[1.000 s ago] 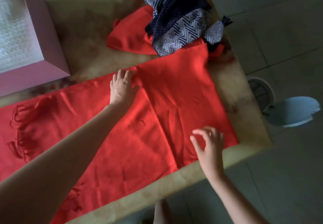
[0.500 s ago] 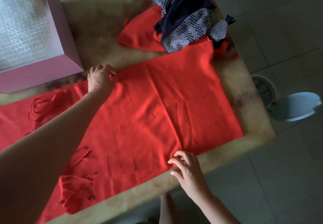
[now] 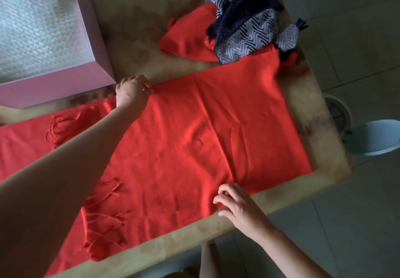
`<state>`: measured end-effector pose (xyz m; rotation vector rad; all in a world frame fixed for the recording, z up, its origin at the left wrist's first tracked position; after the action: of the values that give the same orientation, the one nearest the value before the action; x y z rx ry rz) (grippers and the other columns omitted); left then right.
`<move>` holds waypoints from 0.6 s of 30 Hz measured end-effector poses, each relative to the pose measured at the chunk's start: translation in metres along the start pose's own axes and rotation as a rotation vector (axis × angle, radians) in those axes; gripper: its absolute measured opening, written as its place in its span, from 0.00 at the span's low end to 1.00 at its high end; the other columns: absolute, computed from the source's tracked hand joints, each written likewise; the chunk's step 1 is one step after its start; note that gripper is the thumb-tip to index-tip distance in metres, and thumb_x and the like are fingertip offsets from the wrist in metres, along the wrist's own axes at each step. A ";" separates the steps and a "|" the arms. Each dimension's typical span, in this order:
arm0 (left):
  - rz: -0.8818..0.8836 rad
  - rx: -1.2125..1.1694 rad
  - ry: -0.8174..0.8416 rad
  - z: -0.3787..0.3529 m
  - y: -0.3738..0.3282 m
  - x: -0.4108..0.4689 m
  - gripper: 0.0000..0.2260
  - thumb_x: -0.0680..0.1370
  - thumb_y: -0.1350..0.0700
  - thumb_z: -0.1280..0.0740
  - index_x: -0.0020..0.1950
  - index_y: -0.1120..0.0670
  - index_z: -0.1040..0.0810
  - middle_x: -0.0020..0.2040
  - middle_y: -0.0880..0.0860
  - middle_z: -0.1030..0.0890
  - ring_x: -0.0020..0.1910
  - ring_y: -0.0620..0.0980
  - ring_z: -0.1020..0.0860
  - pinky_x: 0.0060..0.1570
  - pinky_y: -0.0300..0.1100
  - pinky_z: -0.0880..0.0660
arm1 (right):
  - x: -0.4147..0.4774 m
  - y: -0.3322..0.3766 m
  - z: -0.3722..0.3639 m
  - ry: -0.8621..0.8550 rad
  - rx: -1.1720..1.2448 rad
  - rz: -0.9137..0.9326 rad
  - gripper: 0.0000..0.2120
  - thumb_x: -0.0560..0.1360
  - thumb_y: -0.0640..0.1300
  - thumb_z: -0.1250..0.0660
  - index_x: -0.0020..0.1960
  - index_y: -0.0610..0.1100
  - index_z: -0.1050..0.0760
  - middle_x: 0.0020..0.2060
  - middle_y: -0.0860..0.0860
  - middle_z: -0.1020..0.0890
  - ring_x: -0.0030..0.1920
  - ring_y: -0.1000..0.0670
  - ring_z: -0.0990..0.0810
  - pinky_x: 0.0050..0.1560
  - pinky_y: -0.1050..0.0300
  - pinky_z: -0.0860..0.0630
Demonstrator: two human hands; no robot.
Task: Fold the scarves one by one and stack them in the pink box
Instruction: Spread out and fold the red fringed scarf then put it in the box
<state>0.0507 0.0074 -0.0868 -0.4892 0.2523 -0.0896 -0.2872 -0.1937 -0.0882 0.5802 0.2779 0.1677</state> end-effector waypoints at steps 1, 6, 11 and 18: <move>0.009 -0.010 -0.003 0.001 0.000 0.000 0.07 0.75 0.55 0.32 0.51 0.55 0.21 0.52 0.55 0.19 0.58 0.58 0.26 0.62 0.49 0.37 | 0.000 -0.001 0.001 0.002 0.006 0.003 0.18 0.64 0.41 0.23 0.48 0.49 0.27 0.51 0.56 0.30 0.48 0.55 0.30 0.52 0.62 0.32; 0.062 -0.023 -0.017 0.003 -0.004 -0.001 0.09 0.76 0.55 0.34 0.54 0.56 0.21 0.53 0.57 0.19 0.60 0.58 0.27 0.63 0.48 0.37 | -0.003 -0.005 0.003 -0.077 -0.009 0.000 0.09 0.68 0.40 0.26 0.45 0.47 0.25 0.50 0.55 0.29 0.47 0.55 0.29 0.51 0.60 0.29; 0.117 -0.041 -0.052 0.003 -0.003 0.000 0.09 0.76 0.56 0.34 0.54 0.57 0.22 0.54 0.60 0.20 0.58 0.60 0.25 0.60 0.49 0.33 | 0.001 -0.005 0.008 -0.123 -0.096 0.020 0.05 0.75 0.42 0.36 0.40 0.47 0.28 0.46 0.54 0.27 0.42 0.52 0.28 0.45 0.60 0.31; 0.109 -0.037 -0.124 0.001 -0.005 -0.006 0.10 0.77 0.57 0.36 0.57 0.56 0.24 0.59 0.59 0.23 0.61 0.60 0.29 0.61 0.50 0.35 | 0.002 -0.002 0.007 -0.060 -0.117 0.006 0.04 0.74 0.45 0.33 0.43 0.49 0.28 0.49 0.55 0.27 0.45 0.53 0.29 0.48 0.60 0.32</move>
<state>0.0449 0.0041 -0.0823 -0.5144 0.1590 0.0521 -0.2832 -0.1983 -0.0836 0.4694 0.2072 0.1705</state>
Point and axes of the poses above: each hand's wrist, its own x-axis towards the middle knuckle, its own z-axis out of the back of the hand, y = z × x, the point moved 3 cm from there along x, towards the middle knuckle
